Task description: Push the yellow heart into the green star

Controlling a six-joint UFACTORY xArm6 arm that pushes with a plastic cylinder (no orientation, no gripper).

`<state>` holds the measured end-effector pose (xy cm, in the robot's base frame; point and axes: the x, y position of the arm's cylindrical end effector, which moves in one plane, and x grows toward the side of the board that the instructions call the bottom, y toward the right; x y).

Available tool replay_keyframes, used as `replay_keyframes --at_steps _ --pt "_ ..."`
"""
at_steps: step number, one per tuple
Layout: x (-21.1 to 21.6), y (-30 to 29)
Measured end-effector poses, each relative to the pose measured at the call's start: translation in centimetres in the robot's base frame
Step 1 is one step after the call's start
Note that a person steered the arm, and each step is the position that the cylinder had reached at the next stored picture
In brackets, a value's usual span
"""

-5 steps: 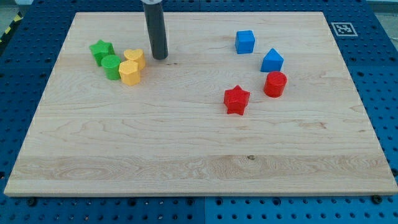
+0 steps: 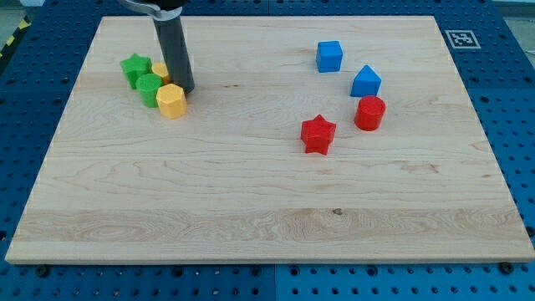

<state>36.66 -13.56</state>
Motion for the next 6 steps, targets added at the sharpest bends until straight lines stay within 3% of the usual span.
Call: replay_keyframes --at_steps 2,6 --pt "-0.1 -0.6" --pt "-6.6 1.5"
